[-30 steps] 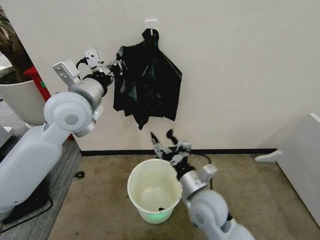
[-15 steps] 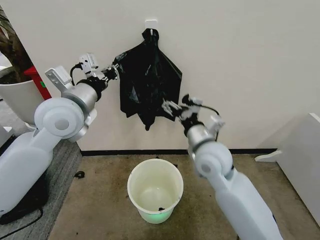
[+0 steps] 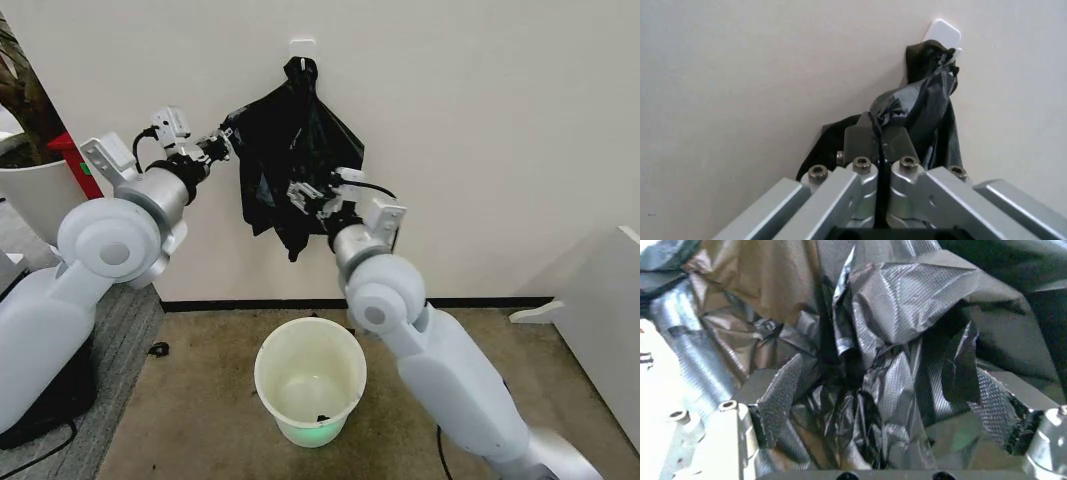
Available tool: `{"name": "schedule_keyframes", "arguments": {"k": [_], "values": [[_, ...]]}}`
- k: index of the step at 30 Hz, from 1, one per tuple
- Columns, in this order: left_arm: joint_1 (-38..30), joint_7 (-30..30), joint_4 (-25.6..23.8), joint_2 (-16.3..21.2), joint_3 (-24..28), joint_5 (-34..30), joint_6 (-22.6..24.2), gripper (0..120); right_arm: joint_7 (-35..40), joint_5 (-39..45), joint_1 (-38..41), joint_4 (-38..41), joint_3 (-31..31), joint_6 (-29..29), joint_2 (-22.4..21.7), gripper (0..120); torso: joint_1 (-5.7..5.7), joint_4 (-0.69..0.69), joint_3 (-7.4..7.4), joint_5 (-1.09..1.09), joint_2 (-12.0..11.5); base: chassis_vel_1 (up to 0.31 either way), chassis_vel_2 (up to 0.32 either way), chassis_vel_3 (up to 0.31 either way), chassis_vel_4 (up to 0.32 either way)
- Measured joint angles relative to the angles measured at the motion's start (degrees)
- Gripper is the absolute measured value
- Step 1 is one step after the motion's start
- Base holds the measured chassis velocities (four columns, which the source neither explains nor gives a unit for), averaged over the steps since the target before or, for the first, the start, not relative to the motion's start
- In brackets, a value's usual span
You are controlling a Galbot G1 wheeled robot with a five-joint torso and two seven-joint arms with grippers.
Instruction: Place the garbage bag over the trash bin.
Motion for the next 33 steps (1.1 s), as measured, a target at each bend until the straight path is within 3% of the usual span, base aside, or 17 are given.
{"name": "schedule_keyframes", "arguments": {"k": [7, 13, 16, 21, 23, 25, 33], "values": [[0.79, 0.40, -0.79, -0.08, -0.74, 0.17, 0.02, 0, 2.11, -0.24, 1.63, -2.97, -0.43, -0.03, 2.10, 69, 0.00, -0.01, 0.00, 0.01, 0.00, 0.000, 0.000, 0.000, 0.000], [1.74, 0.87, -1.23, 0.16, -1.69, 0.27, 0.12, 0, 2.43, -1.57, 1.85, -4.15, -0.50, 0.24, 2.27, 44, 0.00, -0.02, 0.00, 0.02, 0.00, 0.000, 0.000, 0.000, 0.000], [1.94, 0.89, -1.33, 0.22, -1.82, 0.31, 0.13, 0, 2.43, -1.92, 1.85, -4.29, -0.37, 0.30, 2.22, 39, 0.00, -0.01, 0.00, 0.02, 0.00, 0.000, 0.000, 0.000, 0.000], [2.65, 0.93, -1.62, 0.34, -2.43, 0.37, 0.16, 0, 2.34, -2.29, 1.36, -3.85, 0.55, 0.42, 1.15, 16, 0.00, -0.01, 0.00, 0.02, 0.00, 0.000, 0.000, 0.000, 0.000], [2.81, 0.96, -1.67, 0.41, -2.60, 0.37, 0.19, 0, 2.30, -2.29, 1.14, -3.62, 0.76, 0.43, 0.88, 14, 0.00, -0.01, 0.00, 0.02, 0.00, 0.000, 0.000, 0.000, 0.000], [3.34, 1.01, -1.80, 0.63, -3.11, 0.39, 0.22, 0, 2.09, -2.30, 0.39, -2.96, 1.59, 0.43, 0.11, 2, 0.00, -0.01, 0.00, 0.02, 0.00, 0.000, 0.000, 0.000, 0.000], [4.40, 1.04, -2.08, 1.11, -3.99, 0.43, 0.24, 0, 0.25, -2.55, -1.33, -1.74, 4.63, 0.50, -1.95, 0, 0.00, -0.02, 0.00, 0.02, 0.00, 0.000, 0.000, 0.000, 0.000]]}}
